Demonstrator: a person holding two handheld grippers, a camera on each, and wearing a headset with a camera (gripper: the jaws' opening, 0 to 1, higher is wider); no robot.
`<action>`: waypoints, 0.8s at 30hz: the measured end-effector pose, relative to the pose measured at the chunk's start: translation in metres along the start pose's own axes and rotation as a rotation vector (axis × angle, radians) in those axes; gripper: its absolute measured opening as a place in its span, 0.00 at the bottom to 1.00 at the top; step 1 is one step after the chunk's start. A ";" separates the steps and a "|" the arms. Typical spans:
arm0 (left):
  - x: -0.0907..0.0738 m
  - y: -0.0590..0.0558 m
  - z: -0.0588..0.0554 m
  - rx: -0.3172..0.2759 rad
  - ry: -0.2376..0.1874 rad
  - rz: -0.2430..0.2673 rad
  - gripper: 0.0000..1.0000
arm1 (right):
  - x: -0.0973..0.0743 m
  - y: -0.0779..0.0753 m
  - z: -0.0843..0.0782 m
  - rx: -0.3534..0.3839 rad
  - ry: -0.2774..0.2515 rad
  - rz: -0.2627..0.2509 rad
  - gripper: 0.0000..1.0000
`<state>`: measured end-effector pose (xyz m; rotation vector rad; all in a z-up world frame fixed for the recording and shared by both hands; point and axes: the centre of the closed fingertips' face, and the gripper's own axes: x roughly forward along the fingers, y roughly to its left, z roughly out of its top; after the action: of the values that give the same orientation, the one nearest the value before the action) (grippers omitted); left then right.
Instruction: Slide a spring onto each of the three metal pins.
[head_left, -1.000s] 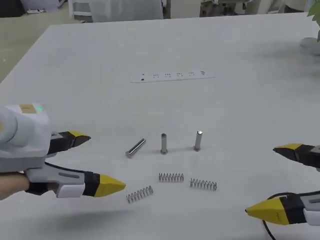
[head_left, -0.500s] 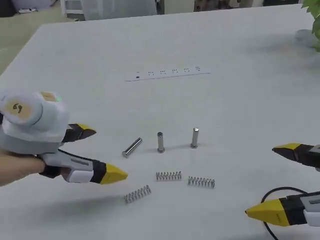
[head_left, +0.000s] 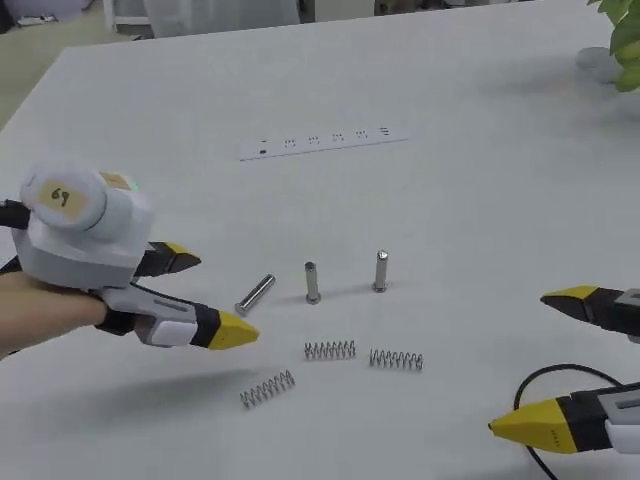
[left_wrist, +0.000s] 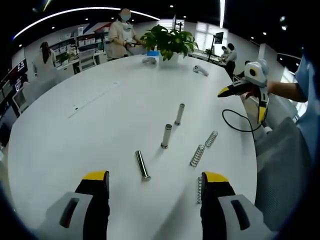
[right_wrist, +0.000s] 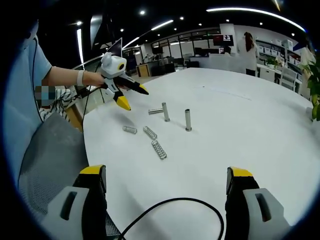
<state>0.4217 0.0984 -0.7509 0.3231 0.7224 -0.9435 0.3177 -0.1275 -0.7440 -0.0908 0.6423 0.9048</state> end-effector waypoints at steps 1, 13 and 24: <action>0.001 0.001 0.001 0.001 -0.001 0.000 0.70 | 0.000 0.000 -0.001 0.002 0.000 -0.001 0.99; 0.017 0.009 0.010 -0.011 0.028 0.000 0.55 | -0.001 0.000 -0.005 0.020 0.002 -0.006 0.99; 0.030 0.018 0.010 -0.052 0.053 0.005 0.43 | -0.001 -0.001 -0.010 0.037 0.005 -0.009 0.98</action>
<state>0.4516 0.0848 -0.7653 0.3048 0.7932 -0.9126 0.3128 -0.1324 -0.7516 -0.0632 0.6625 0.8836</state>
